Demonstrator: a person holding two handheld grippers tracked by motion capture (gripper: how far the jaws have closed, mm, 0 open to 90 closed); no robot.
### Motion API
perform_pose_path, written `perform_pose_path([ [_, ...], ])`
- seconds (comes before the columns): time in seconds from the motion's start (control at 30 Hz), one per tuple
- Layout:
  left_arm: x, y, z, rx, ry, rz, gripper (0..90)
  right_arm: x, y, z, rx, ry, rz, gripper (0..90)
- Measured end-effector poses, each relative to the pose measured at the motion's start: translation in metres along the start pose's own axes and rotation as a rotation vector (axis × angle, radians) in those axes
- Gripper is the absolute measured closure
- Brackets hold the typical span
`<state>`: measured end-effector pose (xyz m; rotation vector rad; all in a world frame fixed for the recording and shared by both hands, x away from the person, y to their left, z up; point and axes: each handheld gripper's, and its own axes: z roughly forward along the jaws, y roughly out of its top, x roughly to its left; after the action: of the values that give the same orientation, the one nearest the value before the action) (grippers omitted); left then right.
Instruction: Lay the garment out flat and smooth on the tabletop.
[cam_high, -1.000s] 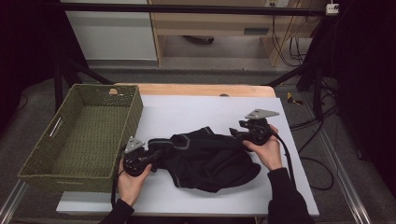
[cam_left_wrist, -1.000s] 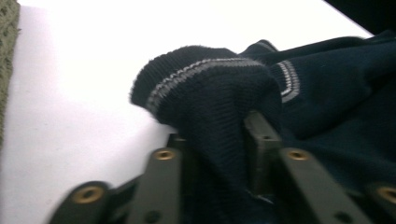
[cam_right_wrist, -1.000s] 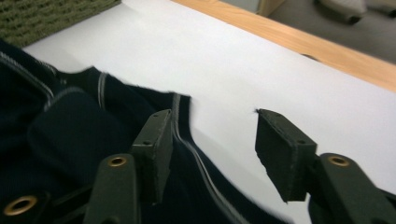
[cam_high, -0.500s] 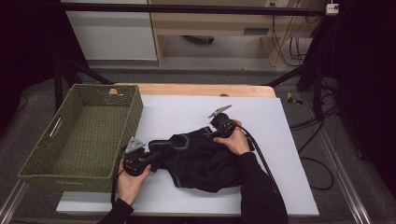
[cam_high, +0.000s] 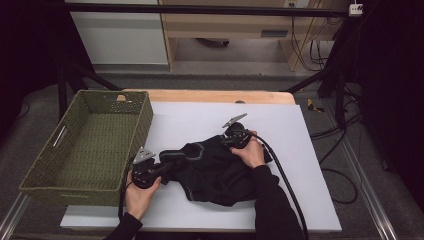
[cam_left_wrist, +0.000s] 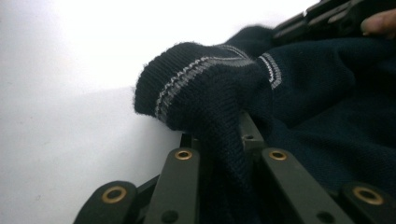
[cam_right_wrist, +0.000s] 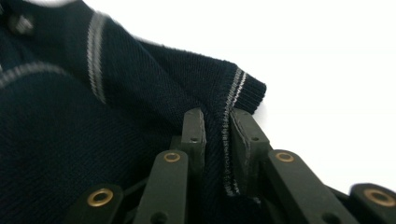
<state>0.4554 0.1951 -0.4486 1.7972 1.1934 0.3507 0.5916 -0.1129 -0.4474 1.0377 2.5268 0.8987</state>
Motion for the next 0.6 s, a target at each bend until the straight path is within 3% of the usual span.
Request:
perform_pose_path([
  [0.23, -0.004, 0.001, -0.003, -0.003, -0.014, 0.018, 81.6, -0.014, 0.009, -0.051, -0.221, -0.086, 0.076, 78.0],
  [0.3, -0.006, 0.002, -0.003, -0.001, -0.015, 0.026, 81.6, -0.018, 0.01, -0.068, -0.275, -0.112, 0.079, 78.7],
  [0.6, -0.02, 0.008, 0.0, 0.023, 0.028, 0.101, 81.1, -0.018, 0.001, -0.14, -0.408, -0.145, 0.04, 80.1],
])
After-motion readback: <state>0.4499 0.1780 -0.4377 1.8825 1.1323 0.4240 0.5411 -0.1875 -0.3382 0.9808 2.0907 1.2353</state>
